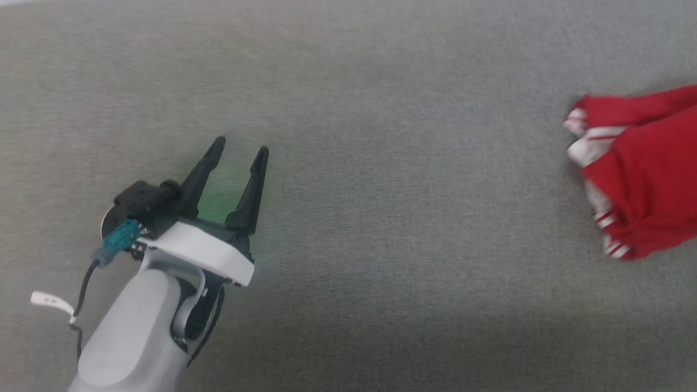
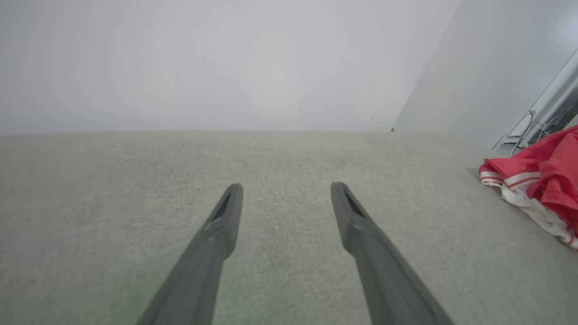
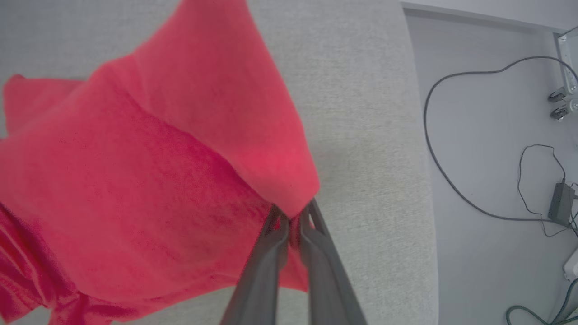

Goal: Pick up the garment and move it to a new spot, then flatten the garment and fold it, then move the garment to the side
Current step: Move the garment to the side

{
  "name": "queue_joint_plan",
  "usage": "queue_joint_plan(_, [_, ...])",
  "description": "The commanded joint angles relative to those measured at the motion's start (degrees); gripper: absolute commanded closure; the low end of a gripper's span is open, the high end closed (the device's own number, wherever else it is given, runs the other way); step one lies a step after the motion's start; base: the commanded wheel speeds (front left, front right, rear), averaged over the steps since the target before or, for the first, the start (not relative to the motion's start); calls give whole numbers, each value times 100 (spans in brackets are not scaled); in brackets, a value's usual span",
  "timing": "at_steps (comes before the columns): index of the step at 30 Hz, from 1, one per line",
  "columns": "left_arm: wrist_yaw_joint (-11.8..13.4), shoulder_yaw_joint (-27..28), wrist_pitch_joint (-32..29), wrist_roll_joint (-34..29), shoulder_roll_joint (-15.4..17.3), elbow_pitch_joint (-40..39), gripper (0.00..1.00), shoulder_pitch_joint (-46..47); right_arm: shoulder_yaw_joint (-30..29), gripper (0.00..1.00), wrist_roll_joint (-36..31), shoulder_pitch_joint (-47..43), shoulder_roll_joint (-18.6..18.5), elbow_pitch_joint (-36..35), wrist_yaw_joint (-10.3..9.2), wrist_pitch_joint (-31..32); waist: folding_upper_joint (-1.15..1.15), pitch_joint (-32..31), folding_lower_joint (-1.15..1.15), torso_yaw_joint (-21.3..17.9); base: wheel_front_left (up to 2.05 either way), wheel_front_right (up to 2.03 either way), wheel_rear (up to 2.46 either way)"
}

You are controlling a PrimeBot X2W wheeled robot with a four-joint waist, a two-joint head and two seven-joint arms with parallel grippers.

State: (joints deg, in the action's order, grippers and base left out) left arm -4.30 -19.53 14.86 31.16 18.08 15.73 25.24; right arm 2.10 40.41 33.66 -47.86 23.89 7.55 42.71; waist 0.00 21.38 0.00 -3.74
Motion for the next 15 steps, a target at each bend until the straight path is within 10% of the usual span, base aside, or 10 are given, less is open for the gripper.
queue_joint_plan(1, [-52,-34,-9,-57,27,29,0,146,-43,100,-87,157,-85,114,-12,-149,0,181,0,-173,0,0,0])
queue_joint_plan(15, [-177,-390,-43,-196,-83,107,0,855,-224,100,-1309,1057,-318,1531,-13,-1334,0,734,0,-313,0,0,0])
